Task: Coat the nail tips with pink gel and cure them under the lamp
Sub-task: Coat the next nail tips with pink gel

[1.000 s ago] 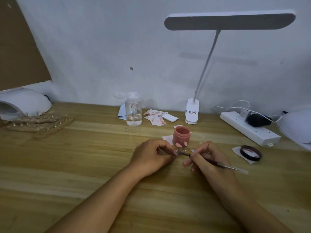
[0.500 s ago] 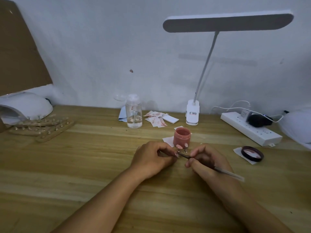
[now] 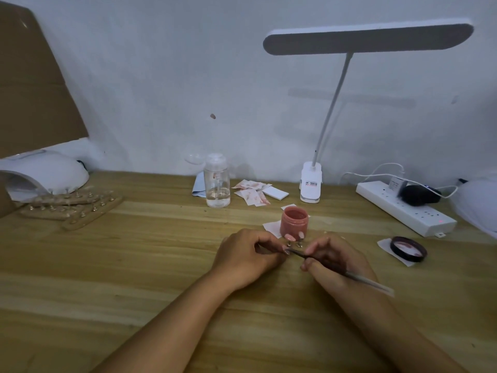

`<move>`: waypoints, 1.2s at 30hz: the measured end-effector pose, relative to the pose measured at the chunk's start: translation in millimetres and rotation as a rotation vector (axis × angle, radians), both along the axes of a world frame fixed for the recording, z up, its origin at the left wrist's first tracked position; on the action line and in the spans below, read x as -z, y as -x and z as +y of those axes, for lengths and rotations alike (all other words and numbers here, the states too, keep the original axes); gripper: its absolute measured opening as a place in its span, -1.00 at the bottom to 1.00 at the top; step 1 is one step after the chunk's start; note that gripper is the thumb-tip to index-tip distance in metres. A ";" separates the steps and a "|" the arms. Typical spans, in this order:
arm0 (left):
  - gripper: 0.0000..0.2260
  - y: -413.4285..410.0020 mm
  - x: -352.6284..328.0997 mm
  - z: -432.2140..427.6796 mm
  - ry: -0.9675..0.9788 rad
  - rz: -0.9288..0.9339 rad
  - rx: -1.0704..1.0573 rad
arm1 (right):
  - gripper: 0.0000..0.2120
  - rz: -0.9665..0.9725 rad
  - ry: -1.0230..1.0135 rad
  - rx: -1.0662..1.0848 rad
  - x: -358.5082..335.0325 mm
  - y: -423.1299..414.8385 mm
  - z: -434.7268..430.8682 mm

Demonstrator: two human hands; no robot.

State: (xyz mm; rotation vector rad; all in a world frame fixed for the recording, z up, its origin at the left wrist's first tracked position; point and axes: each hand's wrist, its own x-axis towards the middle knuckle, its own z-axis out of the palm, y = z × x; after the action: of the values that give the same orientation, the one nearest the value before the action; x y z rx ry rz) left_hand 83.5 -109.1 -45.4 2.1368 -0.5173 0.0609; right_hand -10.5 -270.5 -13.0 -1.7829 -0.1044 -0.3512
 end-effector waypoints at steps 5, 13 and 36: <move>-0.92 0.4 -0.2 1.0 0.011 0.005 0.002 | -0.85 -0.017 -0.009 -0.016 1.7 -0.3 -1.0; -0.94 0.2 0.4 1.1 0.019 0.026 0.003 | -0.87 -0.017 -0.016 -0.015 3.2 -1.4 -2.1; -0.93 -0.8 0.3 1.4 0.003 -0.003 0.025 | -0.87 -0.032 0.026 0.020 4.1 -2.6 -3.3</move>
State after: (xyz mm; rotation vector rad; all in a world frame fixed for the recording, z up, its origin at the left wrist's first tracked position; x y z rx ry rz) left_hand 84.4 -107.7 -45.7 2.1275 -0.5457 0.0508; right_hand -7.9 -273.8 -17.1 -1.8049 -0.1143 -0.3943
